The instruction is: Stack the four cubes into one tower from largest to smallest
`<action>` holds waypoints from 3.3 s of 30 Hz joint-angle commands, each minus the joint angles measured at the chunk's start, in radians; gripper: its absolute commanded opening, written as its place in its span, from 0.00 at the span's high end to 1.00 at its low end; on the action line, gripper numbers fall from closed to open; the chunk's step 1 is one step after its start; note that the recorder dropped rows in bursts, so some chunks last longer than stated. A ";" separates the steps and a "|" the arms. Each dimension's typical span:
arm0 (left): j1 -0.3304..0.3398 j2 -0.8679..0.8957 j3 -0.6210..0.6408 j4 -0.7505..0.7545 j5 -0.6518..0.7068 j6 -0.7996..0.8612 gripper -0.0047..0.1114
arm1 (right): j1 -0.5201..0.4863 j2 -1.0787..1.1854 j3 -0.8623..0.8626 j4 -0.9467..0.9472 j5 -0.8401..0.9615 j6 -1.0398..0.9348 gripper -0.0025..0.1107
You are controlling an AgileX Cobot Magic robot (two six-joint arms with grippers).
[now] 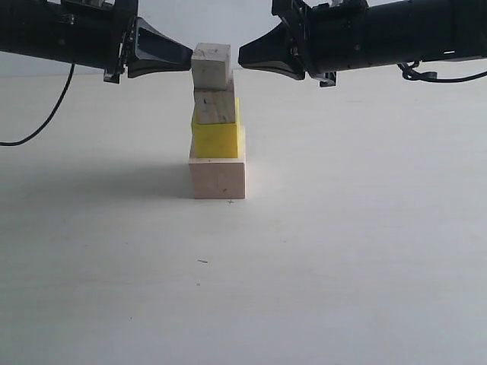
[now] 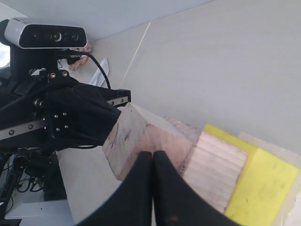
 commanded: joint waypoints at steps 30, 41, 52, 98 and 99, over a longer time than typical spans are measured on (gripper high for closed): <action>-0.027 -0.032 -0.008 0.009 -0.009 -0.003 0.96 | 0.002 0.007 -0.007 0.006 0.052 -0.013 0.98; -0.027 -0.032 -0.008 0.009 -0.009 -0.003 0.96 | 0.002 0.007 -0.007 0.008 0.041 -0.015 0.98; -0.027 -0.032 -0.008 0.009 -0.011 -0.003 0.96 | 0.002 0.016 -0.048 0.021 0.045 -0.023 0.98; -0.001 -0.051 -0.008 0.094 -0.083 -0.036 0.96 | 0.053 0.020 -0.123 -0.222 -0.033 0.204 0.98; -0.001 -0.051 -0.008 0.094 -0.083 -0.036 0.96 | 0.055 0.020 -0.123 -0.222 -0.034 0.204 0.98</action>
